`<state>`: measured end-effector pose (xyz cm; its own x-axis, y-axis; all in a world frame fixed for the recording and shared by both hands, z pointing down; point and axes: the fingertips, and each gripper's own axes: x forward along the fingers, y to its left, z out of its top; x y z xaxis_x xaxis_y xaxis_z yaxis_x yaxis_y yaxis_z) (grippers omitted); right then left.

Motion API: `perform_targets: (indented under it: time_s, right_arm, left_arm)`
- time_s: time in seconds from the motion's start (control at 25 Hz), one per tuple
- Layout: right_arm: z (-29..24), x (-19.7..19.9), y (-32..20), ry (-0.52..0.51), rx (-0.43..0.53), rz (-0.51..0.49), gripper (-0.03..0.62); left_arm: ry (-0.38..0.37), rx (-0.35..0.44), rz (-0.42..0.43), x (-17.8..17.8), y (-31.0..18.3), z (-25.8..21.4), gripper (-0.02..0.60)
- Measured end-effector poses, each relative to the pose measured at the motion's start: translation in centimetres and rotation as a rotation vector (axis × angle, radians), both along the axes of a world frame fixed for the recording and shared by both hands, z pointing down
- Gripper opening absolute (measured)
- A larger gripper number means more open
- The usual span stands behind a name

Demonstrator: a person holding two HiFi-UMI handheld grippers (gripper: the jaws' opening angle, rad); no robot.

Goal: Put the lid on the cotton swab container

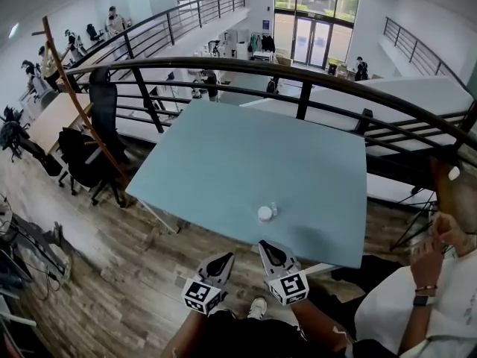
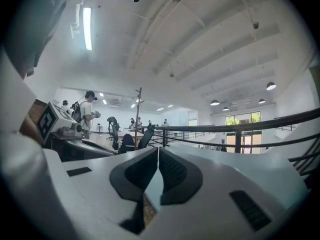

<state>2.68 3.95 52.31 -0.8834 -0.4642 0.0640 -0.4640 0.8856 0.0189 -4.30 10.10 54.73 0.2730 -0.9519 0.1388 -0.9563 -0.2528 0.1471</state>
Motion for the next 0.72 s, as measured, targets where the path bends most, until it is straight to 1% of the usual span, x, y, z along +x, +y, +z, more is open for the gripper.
perform_targets:
  time_s: [0.24, 0.36, 0.6, 0.72]
  right_arm:
    - [0.1, -0.4, -1.9, -0.010, -0.012, 0.004, 0.021]
    - [-0.2, -0.9, -2.4, -0.003, 0.006, 0.008, 0.021]
    - [-0.6, -2.7, -4.0, 0.005, -0.005, 0.025, 0.021]
    - [-0.8, -4.1, -5.3, 0.004, 0.006, 0.037, 0.021]
  left_arm:
    - [-0.007, -0.015, 0.005, -0.4, -1.5, -0.2, 0.012]
    - [-0.006, -0.020, 0.016, -1.0, -2.6, -0.1, 0.012]
    - [0.001, -0.002, 0.047, -2.8, -5.2, -0.5, 0.012]
    - [0.003, 0.014, 0.040, -4.6, -6.8, -0.9, 0.012]
